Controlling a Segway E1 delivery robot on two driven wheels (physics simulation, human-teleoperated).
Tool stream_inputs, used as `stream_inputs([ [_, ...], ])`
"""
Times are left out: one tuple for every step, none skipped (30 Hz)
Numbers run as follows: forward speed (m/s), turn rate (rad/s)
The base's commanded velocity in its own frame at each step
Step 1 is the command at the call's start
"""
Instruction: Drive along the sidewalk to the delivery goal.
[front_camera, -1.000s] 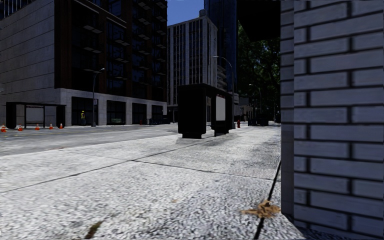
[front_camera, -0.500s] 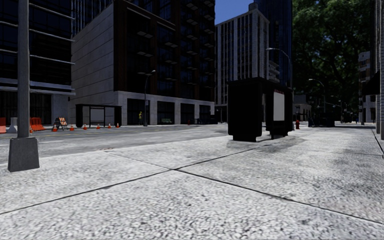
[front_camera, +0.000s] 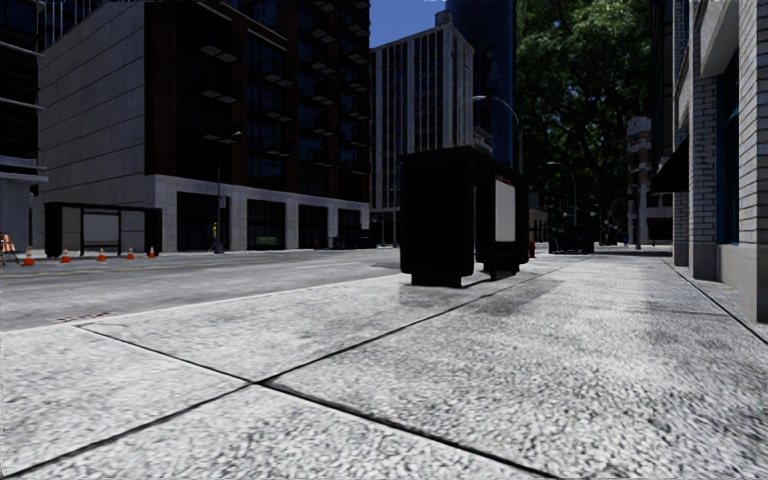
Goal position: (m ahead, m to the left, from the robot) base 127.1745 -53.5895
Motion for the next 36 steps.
stream_inputs([
  [1.76,-0.6],
  [1.76,-0.6],
  [1.79,-0.6],
  [1.83,-0.6],
  [1.86,-0.6],
  [1.86,-0.6],
  [1.88,-0.6],
  [1.91,-0.6],
  [1.91,-0.6],
  [2.0,-0.44],
  [2.0,-0.33],
  [2.0,-0.27],
  [2.0,-0.26],
  [2.0,-0.26],
  [2.0,-0.26],
  [2.0,-0.26],
  [2.0,-0.26],
  [2.0,-0.26],
  [2.0,-0.26],
  [2.0,-0.26],
  [2.0,-0.47],
  [2.0,-0.47],
  [2.0,-0.69],
  [1.98,-0.77],
  [1.98,-0.77],
  [1.98,-0.79],
  [1.98,-0.79],
  [1.98,-0.79],
  [1.98,-0.79],
  [1.98,-0.79],
  [1.98,-0.8],
  [1.98,-0.8],
  [1.98,-0.8],
  [1.98,-0.8],
  [1.98,-0.8],
  [1.98,-0.8],
])
